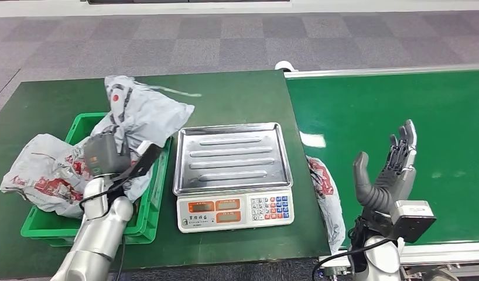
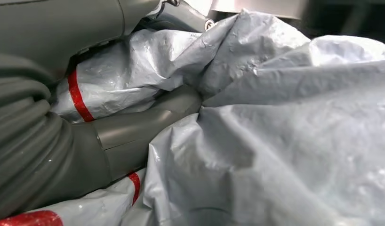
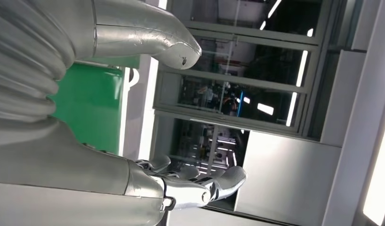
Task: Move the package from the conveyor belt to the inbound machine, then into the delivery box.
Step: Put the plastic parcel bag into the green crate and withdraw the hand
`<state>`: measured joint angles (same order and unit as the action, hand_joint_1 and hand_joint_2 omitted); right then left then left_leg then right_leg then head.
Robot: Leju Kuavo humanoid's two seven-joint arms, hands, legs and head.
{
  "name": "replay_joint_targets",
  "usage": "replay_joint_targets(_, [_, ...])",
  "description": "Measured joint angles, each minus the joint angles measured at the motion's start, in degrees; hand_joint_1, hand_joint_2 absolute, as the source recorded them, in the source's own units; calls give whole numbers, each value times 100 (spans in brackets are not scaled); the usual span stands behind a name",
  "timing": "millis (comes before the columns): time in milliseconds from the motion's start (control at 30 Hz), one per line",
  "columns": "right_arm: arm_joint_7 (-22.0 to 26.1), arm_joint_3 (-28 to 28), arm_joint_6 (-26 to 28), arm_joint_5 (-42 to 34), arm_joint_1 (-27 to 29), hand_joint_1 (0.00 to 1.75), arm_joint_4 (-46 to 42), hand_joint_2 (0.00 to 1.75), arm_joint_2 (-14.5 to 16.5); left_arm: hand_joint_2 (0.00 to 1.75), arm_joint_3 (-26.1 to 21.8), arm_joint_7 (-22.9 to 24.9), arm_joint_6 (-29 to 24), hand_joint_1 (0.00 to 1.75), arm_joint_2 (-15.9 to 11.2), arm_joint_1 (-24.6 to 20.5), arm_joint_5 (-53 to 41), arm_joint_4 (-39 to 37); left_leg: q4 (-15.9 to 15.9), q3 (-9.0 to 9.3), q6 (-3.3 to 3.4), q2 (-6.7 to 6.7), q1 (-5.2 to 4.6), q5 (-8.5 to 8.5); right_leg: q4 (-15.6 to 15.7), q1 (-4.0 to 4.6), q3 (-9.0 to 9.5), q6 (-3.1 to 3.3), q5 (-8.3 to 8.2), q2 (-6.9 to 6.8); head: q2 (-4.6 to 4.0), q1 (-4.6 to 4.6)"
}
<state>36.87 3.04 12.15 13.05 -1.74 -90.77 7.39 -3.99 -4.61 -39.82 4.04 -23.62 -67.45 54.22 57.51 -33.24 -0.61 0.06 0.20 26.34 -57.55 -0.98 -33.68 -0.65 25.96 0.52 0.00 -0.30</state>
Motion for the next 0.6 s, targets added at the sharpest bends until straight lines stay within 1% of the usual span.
replay_joint_targets(100, [1, 51, -69, 68, 27, 0, -3, 175, 0, 175, -395, -7, 132, 175, -32, 434, -181, 654, -10, 50, -7, 32, -6, 28, 1, -6, 32, 9, 14, 34, 0, -1])
replay_joint_targets(167, [1, 76, -86, 87, 32, 0, -3, 175, 0, 175, -491, -31, 279, 175, -14, 719, -316, 1064, -14, 75, -8, 35, -8, 38, 2, -8, 49, 12, 27, 37, 0, -2])
replay_joint_targets(233, [-1, 99, -99, 101, 21, 0, -3, 175, 0, 175, -502, -27, 418, 159, 36, 1010, -417, 1410, -16, 82, -8, 29, -8, 41, 2, -6, 56, 11, 39, 33, 0, -2])
replay_joint_targets(300, [-8, 123, -118, 120, -1, 0, -3, 175, 0, 175, -461, 4, 527, 72, 110, 1286, -481, 1715, -15, 79, -8, 24, -6, 41, 2, 1, 55, 13, 44, 29, 0, -1])
replay_joint_targets(367, [-20, 147, -133, 133, -18, 0, -5, 175, 0, 175, -372, 12, 605, 0, 174, 1474, -467, 1961, -15, 76, -10, 21, -5, 40, 1, 6, 56, 14, 43, 24, 0, 0])
replay_joint_targets(500, [-31, 196, -135, 135, 0, 0, -28, 175, 2, 175, -101, -19, 774, 0, 244, 1764, -353, 2366, -15, 75, -14, 17, -4, 37, 1, 8, 53, 16, 42, 18, 0, -2])
replay_joint_targets(600, [-45, 221, -141, 140, 41, 0, -54, 175, 9, 175, 106, -9, 746, 0, 268, 1926, -359, 2643, -14, 71, -15, 13, -3, 37, 1, 8, 53, 16, 42, 16, 0, -1])
